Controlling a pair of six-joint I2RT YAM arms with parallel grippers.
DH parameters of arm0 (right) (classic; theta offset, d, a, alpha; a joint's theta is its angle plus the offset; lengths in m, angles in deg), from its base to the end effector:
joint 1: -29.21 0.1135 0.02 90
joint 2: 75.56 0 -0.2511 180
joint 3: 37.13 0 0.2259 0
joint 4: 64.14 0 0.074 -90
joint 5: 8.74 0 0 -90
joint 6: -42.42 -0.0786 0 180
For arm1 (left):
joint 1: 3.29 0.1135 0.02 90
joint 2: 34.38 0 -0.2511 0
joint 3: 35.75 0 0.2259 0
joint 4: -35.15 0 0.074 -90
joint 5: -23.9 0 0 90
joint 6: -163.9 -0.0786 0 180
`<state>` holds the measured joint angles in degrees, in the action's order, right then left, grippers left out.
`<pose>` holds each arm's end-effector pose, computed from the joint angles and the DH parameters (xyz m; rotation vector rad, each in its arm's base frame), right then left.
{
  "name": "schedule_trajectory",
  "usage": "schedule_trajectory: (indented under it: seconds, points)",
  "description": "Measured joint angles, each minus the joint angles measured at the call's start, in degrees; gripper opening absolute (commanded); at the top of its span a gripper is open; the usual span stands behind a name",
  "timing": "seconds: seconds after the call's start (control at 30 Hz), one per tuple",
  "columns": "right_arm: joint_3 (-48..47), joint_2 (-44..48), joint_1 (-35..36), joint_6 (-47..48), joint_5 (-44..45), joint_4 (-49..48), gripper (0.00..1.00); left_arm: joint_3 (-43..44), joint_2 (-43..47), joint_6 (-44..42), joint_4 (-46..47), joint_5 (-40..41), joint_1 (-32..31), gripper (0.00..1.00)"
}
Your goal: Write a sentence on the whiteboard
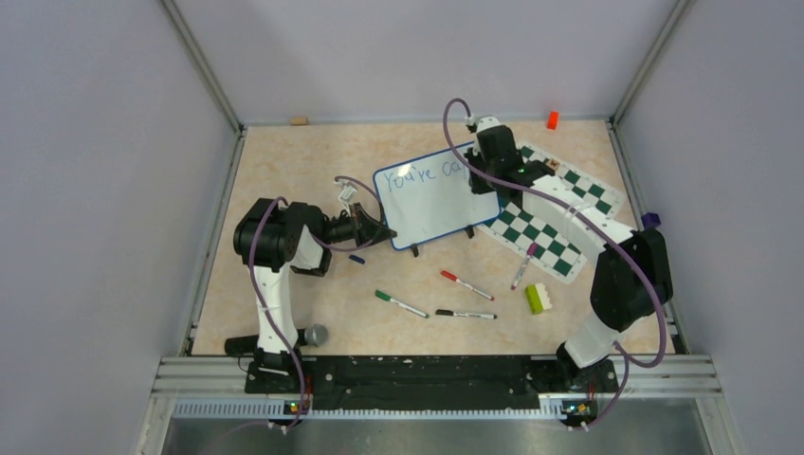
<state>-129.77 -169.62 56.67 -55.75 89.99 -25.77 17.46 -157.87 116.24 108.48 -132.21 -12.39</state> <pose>0.3428 0.1647 0.2613 -0.2988 2.2407 0.1597 0.3248 -0.1248 0.1159 0.5460 1.6961 -1.5337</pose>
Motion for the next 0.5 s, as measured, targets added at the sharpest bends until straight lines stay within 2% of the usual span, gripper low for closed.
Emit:
schedule_trajectory:
  seconds: [0.5]
  points:
    - [-2.36, 0.35, -0.02, 0.02, -0.02, 0.31, 0.0, 0.0, 0.0, -0.04, 0.02, -0.02, 0.0, 0.05]
